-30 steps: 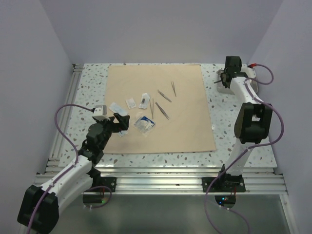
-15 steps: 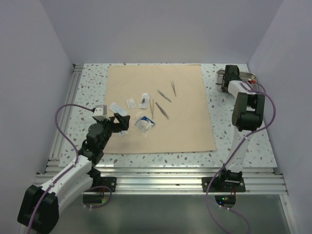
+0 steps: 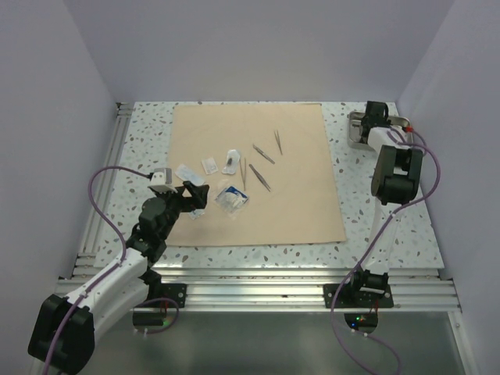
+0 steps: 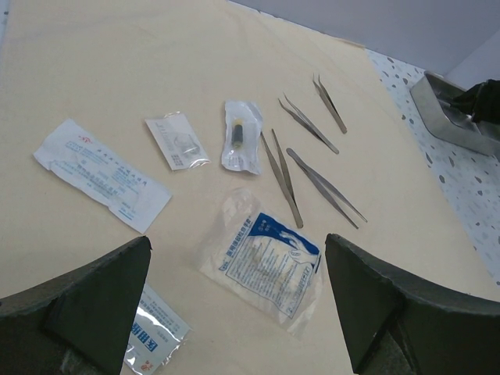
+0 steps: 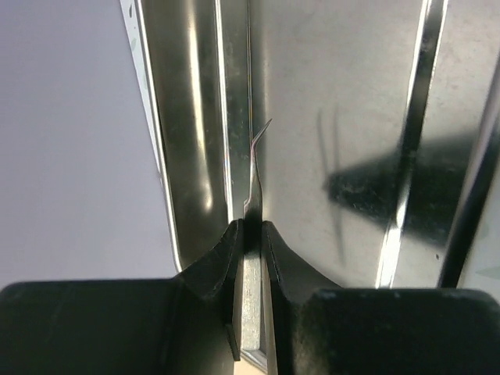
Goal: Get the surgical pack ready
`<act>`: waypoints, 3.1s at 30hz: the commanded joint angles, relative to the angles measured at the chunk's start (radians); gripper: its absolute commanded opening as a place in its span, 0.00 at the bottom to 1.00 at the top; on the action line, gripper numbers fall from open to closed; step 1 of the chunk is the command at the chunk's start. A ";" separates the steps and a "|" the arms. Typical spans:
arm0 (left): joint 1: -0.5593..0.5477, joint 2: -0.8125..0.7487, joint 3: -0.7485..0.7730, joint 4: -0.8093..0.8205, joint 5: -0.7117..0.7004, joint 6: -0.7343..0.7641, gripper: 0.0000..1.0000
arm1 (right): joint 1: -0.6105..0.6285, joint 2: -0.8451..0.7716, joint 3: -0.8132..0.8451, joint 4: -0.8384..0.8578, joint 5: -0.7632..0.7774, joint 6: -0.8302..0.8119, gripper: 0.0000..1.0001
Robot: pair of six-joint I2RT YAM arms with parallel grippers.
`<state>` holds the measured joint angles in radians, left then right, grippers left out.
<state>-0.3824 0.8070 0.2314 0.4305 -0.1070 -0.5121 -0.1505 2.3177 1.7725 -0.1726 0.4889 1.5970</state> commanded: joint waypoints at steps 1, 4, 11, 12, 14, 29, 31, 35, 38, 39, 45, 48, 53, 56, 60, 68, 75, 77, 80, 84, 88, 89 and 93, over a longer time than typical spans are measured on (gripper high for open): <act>-0.006 0.000 0.003 0.062 0.009 0.018 0.97 | -0.012 0.040 0.074 0.016 0.074 0.023 0.00; -0.006 0.000 0.003 0.062 0.012 0.018 0.97 | -0.018 0.071 0.116 0.004 0.088 0.003 0.00; -0.006 -0.002 0.003 0.060 0.012 0.020 0.97 | -0.021 0.104 0.168 0.001 0.108 -0.031 0.22; -0.004 0.000 0.003 0.060 0.010 0.020 0.97 | -0.021 0.100 0.166 0.002 0.106 -0.032 0.26; -0.006 -0.002 0.003 0.060 0.013 0.020 0.97 | -0.020 0.086 0.154 0.012 0.102 -0.048 0.35; -0.006 -0.032 0.000 0.053 0.024 0.023 0.97 | -0.020 -0.104 0.000 0.025 0.089 -0.166 0.48; -0.006 -0.034 -0.001 0.054 0.026 0.023 0.97 | -0.020 -0.150 -0.050 0.044 0.089 -0.175 0.48; -0.006 -0.028 -0.001 0.059 0.033 0.021 0.97 | -0.021 -0.224 -0.129 0.033 0.093 -0.177 0.48; -0.006 -0.022 -0.001 0.062 0.033 0.021 0.97 | -0.020 -0.270 -0.188 0.018 0.083 -0.163 0.49; -0.006 -0.023 -0.001 0.062 0.032 0.021 0.98 | -0.021 -0.279 -0.194 0.003 0.079 -0.166 0.50; -0.006 -0.017 0.002 0.063 0.030 0.023 0.98 | -0.020 -0.300 -0.196 -0.126 0.051 -0.154 0.52; -0.006 -0.015 0.005 0.062 0.030 0.023 0.98 | -0.021 -0.310 -0.196 -0.174 0.060 -0.149 0.52; -0.006 -0.019 0.005 0.059 0.027 0.023 0.98 | -0.021 -0.285 -0.151 -0.264 0.066 -0.149 0.55; -0.006 -0.017 0.005 0.059 0.029 0.023 0.98 | -0.021 -0.290 -0.177 -0.233 0.073 -0.144 0.54; -0.006 -0.017 0.005 0.059 0.029 0.023 0.98 | -0.021 -0.252 -0.157 -0.238 0.059 -0.135 0.54; -0.006 -0.009 0.006 0.060 0.024 0.026 0.99 | -0.021 -0.176 -0.104 -0.222 0.033 -0.126 0.52; -0.006 -0.005 0.009 0.062 0.023 0.026 0.99 | -0.021 -0.146 -0.079 -0.225 0.022 -0.129 0.47; -0.006 -0.003 0.009 0.060 0.021 0.026 0.99 | -0.021 -0.138 -0.071 -0.226 0.014 -0.134 0.43; -0.007 -0.005 0.009 0.060 0.023 0.026 0.99 | -0.023 -0.133 -0.076 -0.232 -0.003 -0.135 0.37; -0.006 -0.005 0.009 0.059 0.023 0.026 0.99 | -0.029 -0.150 -0.117 -0.220 -0.024 -0.129 0.28; -0.006 -0.009 0.009 0.056 0.024 0.026 0.99 | -0.041 -0.159 -0.142 -0.219 -0.049 -0.141 0.14; -0.007 -0.012 0.009 0.054 0.024 0.026 0.99 | -0.046 -0.165 -0.148 -0.217 -0.065 -0.143 0.11; -0.006 -0.020 0.009 0.051 0.024 0.026 1.00 | -0.058 -0.207 -0.186 -0.200 -0.066 -0.190 0.06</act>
<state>-0.3828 0.7986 0.2314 0.4324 -0.0849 -0.5106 -0.1936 2.1666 1.6226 -0.3649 0.4221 1.4437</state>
